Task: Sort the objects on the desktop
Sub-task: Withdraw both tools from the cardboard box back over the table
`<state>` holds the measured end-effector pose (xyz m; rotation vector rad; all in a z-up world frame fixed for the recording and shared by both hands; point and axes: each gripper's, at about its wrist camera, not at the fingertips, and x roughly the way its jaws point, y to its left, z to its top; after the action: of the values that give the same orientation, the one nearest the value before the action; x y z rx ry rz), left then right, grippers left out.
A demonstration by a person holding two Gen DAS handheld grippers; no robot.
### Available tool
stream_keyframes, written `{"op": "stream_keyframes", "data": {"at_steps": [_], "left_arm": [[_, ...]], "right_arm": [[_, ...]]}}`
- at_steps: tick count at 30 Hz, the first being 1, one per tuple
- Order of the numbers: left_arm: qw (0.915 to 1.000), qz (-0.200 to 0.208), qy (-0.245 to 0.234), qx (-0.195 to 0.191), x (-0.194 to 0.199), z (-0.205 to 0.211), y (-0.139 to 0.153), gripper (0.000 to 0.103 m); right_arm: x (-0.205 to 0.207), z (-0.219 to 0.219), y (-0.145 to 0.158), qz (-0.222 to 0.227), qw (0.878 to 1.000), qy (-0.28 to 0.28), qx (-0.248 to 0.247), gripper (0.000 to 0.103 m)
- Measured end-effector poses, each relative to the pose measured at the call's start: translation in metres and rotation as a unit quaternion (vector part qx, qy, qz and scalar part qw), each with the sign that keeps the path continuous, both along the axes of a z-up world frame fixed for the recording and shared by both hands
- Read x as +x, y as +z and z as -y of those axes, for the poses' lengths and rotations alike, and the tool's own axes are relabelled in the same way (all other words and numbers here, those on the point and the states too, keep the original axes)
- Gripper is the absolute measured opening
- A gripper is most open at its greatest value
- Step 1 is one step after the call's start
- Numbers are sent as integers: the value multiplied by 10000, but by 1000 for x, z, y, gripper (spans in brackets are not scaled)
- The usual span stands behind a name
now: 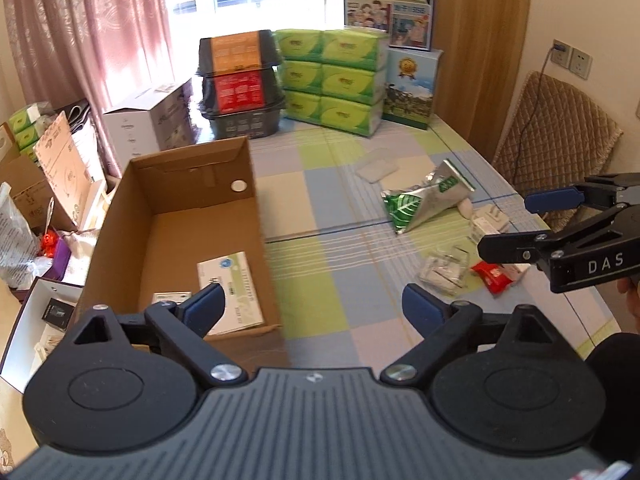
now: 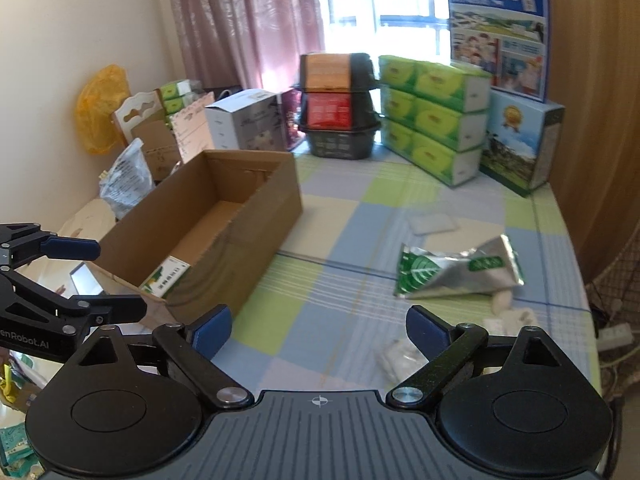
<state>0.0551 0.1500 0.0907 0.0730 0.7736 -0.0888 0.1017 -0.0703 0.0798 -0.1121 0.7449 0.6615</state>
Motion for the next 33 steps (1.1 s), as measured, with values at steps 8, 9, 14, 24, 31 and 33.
{"op": "stream_keyframes", "data": {"at_steps": [8,9,14,24,31,33], "left_arm": [[9994,-90,-300,-150,-2,50,-15,101],[9993,-108,-337,-147,-2,56,-17,102],[9984,-231,-500,-123,-1,79,-30,102],[9972,-399,-631,-73,5,106,-44,102],[9965,-487,-680,-1,17,121,-54,102],[9962,-513,-709,21,22,126,-59,102]], "right_arm": [[-12,56,-15,-110,9976,-526,-435,101],[-14,61,-17,-104,9968,-596,-525,101],[-24,85,-27,-135,9936,-837,-744,101],[-23,115,-41,-278,9917,-1024,-729,101],[-13,132,-55,-432,9907,-1119,-647,101],[-9,138,-60,-479,9901,-1168,-616,101]]}}
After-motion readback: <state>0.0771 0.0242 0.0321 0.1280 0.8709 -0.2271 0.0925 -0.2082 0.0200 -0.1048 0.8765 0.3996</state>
